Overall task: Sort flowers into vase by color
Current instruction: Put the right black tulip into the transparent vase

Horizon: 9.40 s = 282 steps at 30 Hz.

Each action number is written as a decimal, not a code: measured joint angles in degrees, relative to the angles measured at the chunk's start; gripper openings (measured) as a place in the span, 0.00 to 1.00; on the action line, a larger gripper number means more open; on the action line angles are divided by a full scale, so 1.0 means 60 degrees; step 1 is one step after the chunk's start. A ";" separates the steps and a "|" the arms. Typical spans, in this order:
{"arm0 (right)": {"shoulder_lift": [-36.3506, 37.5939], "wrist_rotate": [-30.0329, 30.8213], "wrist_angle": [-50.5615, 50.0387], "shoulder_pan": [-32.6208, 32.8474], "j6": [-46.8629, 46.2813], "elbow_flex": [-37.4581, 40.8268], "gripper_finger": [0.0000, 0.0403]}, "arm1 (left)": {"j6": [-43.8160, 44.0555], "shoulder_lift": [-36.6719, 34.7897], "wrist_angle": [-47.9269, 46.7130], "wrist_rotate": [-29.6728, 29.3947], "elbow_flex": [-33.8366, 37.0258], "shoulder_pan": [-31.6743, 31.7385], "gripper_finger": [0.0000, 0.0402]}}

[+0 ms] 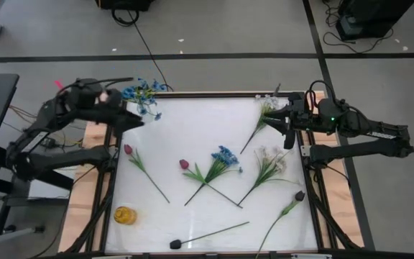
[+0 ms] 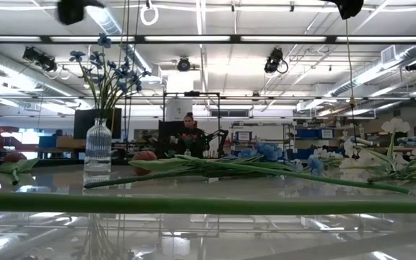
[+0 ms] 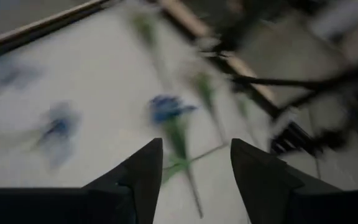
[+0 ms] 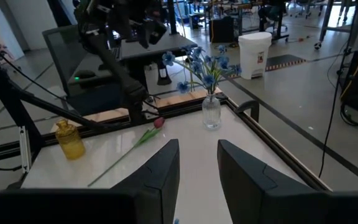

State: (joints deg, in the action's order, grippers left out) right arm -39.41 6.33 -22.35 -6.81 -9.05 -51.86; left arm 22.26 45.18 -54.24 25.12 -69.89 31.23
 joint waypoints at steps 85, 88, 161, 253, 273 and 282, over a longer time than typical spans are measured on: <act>-0.7111 -0.2495 0.1799 0.5961 -1.6768 0.0000 0.29 | 0.1414 0.5474 0.3477 -0.3892 -0.0280 -0.6859 0.40; -0.7421 -0.2715 0.1866 0.6647 -1.8516 0.0001 0.29 | 0.1442 0.5474 0.3676 -0.4036 -0.0280 -0.6919 0.40; -0.8861 -0.4303 -0.1993 0.7840 -2.0689 0.1045 0.31 | 0.2121 0.5809 0.2506 -0.4076 -0.0280 -0.7958 0.40; -0.4348 0.2689 0.4806 0.3497 -0.1524 0.0171 0.03 | -0.0606 0.7084 0.9904 -0.4028 -0.0277 -0.5693 0.32; -0.4191 0.2590 0.4975 0.3166 -0.1423 0.0153 0.03 | -0.0559 0.7095 1.0468 -0.3708 -0.0277 -0.5385 0.31; -0.4191 0.2503 0.5100 0.3177 -0.1467 0.0157 0.03 | -0.0575 0.7244 1.0555 -0.3031 -0.0277 -0.5385 0.12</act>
State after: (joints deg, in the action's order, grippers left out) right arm -64.55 21.34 8.25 12.25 -17.85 -50.92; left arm 18.81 88.64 9.09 6.94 -71.55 -1.08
